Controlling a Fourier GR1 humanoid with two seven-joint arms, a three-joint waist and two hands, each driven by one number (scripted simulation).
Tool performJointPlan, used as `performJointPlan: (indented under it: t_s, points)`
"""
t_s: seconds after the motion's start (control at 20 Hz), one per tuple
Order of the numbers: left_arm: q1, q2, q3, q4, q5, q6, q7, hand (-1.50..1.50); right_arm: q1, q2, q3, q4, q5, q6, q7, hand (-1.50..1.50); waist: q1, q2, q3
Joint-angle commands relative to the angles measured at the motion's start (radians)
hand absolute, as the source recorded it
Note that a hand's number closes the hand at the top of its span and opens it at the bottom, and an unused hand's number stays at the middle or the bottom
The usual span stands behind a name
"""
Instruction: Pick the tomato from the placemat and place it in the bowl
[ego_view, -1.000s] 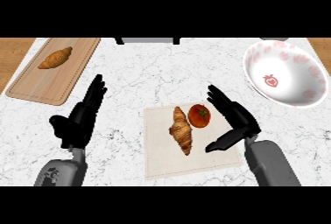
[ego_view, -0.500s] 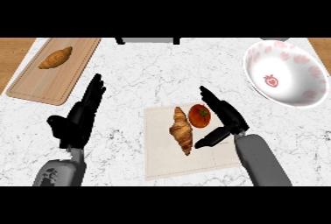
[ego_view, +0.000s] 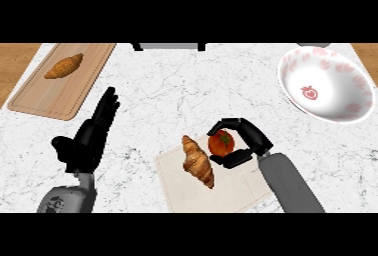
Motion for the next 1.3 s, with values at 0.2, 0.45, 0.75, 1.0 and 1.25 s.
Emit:
performJointPlan:
  t_s: [0.2, 0.45, 0.75, 1.0, 1.25]
  points:
    - [-0.028, -0.007, 0.036, 0.057, 0.012, -0.026, -0.015, 0.0, 0.102, 0.023, 0.012, -0.113, 0.019, 0.057, -0.019, 1.5, -0.006, 0.001, 0.001]
    - [0.045, -0.007, 0.03, 0.022, 0.003, -0.014, -0.054, 0.0, 0.189, -0.055, 0.021, -0.38, 0.073, -0.045, 0.175, 1.5, -0.021, -0.006, -0.001]
    - [-0.006, -0.013, 0.025, 0.025, -0.009, 0.0, 0.015, 0.0, 0.365, -0.08, 0.035, -0.778, 0.063, -0.074, 0.237, 1.5, -0.029, -0.005, 0.0]
    - [-0.039, -0.007, 0.046, 0.031, 0.002, 0.0, 0.024, 0.0, 0.396, -0.093, 0.037, -1.058, 0.133, -0.156, 0.306, 1.5, -0.033, -0.006, -0.001]
    - [-0.006, -0.019, 0.025, 0.034, -0.017, 0.002, -0.023, 0.0, 0.412, -0.176, -0.045, -1.333, 0.134, -0.11, 0.483, 1.5, -0.025, -0.003, -0.001]
